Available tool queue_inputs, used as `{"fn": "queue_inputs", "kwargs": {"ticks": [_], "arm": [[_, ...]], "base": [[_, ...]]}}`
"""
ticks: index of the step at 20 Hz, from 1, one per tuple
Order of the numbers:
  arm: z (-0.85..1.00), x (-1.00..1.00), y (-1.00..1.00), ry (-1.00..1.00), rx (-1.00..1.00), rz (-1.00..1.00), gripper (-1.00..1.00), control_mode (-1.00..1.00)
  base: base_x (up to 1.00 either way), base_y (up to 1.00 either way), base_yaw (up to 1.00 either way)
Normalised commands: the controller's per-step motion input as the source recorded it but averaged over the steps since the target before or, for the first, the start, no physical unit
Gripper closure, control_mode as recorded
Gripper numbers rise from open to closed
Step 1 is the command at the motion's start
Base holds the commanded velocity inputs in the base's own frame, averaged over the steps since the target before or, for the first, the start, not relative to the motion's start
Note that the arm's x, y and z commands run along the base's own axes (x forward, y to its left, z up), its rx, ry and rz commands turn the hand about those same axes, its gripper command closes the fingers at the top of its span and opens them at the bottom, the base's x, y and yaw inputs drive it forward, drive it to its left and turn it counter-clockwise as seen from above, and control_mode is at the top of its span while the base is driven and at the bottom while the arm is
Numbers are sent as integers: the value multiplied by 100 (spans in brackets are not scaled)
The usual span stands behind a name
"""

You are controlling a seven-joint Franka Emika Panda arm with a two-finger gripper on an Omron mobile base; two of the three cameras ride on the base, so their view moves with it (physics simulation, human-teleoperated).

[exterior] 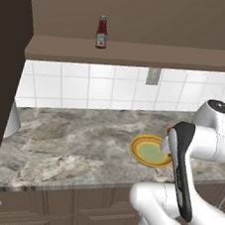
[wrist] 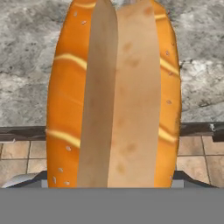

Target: Move the hot dog bun to the plate on the dining table and place the condiment next to that plate. Then navigate to the fridge and take the sausage and place it on the plate as well.

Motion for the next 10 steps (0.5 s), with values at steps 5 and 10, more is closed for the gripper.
{"fn": "queue_inputs", "kwargs": {"ticks": [5, 10], "arm": [[0, 0, 0, 0, 0, 0, 100, 100], [0, 0, 0, 0, 0, 0, 100, 100]], "base": [[-86, 11, -33], [-69, 23, -67]]}}
